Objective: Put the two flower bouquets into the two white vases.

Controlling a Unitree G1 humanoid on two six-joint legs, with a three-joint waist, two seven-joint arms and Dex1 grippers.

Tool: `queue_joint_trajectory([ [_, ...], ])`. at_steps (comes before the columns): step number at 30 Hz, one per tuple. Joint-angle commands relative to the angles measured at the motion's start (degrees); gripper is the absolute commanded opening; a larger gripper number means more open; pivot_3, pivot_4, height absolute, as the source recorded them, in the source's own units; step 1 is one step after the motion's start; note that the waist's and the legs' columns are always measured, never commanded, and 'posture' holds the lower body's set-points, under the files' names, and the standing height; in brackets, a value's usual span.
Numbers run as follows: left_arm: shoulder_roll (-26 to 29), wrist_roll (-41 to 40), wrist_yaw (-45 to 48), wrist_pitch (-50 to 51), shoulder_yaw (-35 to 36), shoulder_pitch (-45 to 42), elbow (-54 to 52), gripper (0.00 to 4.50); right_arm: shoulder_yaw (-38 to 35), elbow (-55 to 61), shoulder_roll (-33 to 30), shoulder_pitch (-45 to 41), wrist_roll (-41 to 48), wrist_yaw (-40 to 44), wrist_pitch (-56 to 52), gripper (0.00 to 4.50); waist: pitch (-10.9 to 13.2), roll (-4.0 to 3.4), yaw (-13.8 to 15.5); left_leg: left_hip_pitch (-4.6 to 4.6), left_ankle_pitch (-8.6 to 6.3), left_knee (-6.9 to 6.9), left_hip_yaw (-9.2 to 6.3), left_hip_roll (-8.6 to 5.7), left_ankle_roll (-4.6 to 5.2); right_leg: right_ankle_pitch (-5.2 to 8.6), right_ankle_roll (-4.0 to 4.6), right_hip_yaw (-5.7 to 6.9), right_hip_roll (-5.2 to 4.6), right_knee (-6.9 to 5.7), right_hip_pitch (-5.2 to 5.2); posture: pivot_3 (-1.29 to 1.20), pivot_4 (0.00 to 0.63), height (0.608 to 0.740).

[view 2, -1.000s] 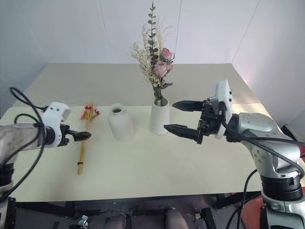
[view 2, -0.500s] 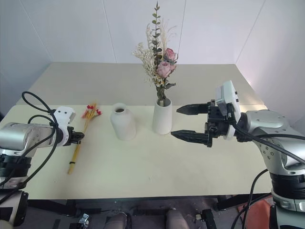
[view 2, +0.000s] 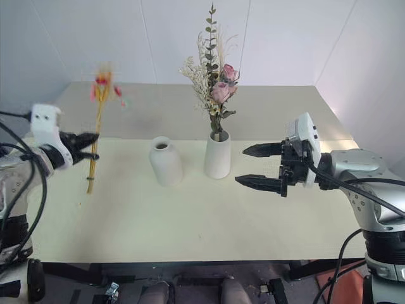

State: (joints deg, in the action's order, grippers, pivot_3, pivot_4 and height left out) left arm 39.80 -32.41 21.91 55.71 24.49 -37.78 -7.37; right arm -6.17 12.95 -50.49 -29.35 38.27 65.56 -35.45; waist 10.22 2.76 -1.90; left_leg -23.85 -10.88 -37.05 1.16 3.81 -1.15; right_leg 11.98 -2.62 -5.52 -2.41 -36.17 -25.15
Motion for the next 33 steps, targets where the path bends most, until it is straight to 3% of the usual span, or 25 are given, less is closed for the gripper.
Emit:
queue_joint_trajectory([
  [1,-0.25,-5.97,1.73,-2.36,4.12,-6.22,-3.05,0.04,0.37,0.75,-2.23,-1.03,-1.66,-1.38,-2.0,4.5,0.0,0.0,0.0,0.0,0.0,-0.01,0.0,-0.01,0.0,0.02,-0.06,-0.02,0.0,0.0,0.01,0.0,0.15,0.74],
  [6,-1.22,-12.3,7.55,-4.09,2.46,-15.2,0.08,0.04,1.71,0.31,-4.02,-1.65,-4.33,-3.14,-3.8,4.5,0.0,0.0,-0.12,0.01,0.0,-0.03,-0.01,-0.02,-0.01,0.03,-0.07,-0.02,0.0,0.0,0.03,0.0,0.15,0.74],
  [13,-7.07,-12.76,9.66,-8.2,-2.6,-25.13,7.56,0.04,-0.19,1.82,-3.81,-0.19,-3.53,-4.62,-4.16,4.5,0.0,0.0,-0.16,0.02,0.01,-0.1,-0.02,-0.05,0.0,0.02,-0.11,-0.03,0.0,-0.01,0.09,0.0,0.15,0.74],
  [20,-12.32,-8.57,12.99,-14.79,-8.63,-21.75,11.26,0.04,-2.55,4.71,-3.95,2.76,-2.44,-7.14,-4.86,4.5,0.0,0.0,-0.47,0.03,0.01,-0.09,-0.02,-0.05,0.0,0.03,-0.12,-0.06,0.0,-0.02,0.09,0.0,0.15,0.74],
  [33,-13.7,-3.84,14.88,-20.18,-12.68,-14.85,10.84,0.04,-5.1,7.55,-3.84,5.33,-1.35,-8.43,-6.06,4.5,0.0,0.0,-0.52,0.02,0.01,-0.13,-0.05,-0.06,0.0,0.03,-0.14,-0.06,0.0,-0.02,0.1,0.0,0.15,0.74],
])
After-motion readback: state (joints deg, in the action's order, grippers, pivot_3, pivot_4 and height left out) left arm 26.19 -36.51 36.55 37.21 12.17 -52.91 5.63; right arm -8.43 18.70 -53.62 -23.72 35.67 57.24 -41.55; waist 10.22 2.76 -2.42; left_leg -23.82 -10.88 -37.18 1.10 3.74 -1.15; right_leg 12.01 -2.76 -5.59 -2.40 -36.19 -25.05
